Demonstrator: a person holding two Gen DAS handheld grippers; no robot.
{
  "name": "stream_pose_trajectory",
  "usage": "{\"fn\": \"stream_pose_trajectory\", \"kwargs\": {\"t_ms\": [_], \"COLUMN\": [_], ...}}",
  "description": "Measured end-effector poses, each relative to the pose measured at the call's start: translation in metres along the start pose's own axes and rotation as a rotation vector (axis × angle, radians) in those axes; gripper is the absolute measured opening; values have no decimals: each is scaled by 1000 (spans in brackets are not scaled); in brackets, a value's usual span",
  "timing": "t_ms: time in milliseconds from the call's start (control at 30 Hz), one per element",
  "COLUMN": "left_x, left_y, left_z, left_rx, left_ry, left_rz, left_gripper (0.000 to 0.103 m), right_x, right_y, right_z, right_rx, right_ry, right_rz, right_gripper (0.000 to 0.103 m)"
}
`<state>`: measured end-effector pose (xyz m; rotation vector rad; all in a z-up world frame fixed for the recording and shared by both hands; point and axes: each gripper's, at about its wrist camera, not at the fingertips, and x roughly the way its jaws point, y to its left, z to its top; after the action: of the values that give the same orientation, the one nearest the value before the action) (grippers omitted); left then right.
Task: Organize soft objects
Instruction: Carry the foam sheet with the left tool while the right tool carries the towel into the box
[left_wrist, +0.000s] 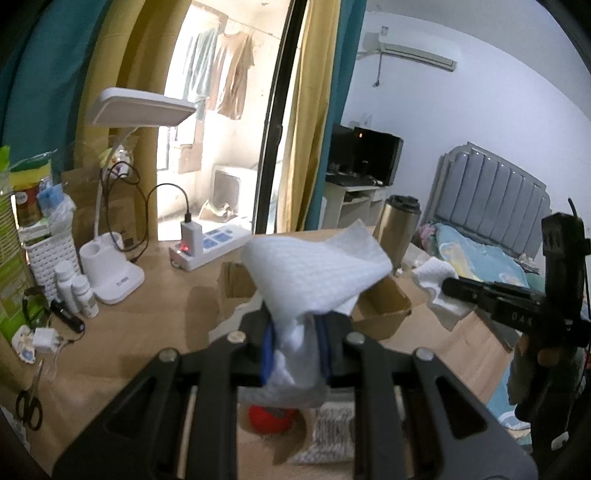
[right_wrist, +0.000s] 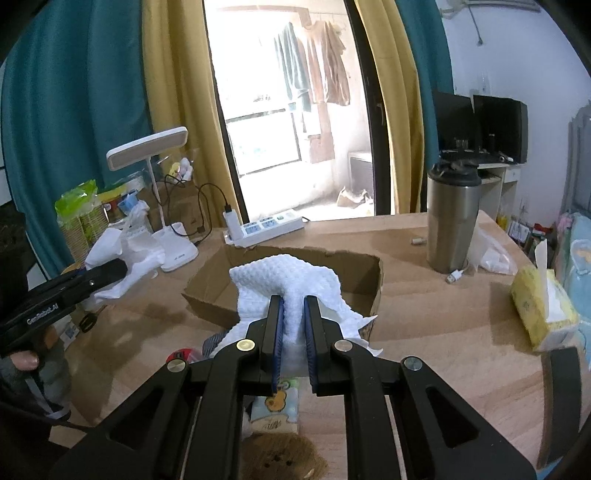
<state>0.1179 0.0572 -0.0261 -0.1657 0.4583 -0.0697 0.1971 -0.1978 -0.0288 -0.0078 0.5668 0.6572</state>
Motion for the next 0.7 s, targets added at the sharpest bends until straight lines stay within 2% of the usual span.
{"fn": "stream_pose_trajectory", "kwargs": {"t_ms": [700], "left_x": [68], "left_y": [-4], "left_z": [18], "left_rx": [-37], "left_ry": [46], "left_rz": [-113], "left_gripper": [20], "right_x": [44], "right_y": [-13], "right_z": [19], "right_rx": [1], "right_ry": [35], "right_rz": [11], "right_gripper": [13]}}
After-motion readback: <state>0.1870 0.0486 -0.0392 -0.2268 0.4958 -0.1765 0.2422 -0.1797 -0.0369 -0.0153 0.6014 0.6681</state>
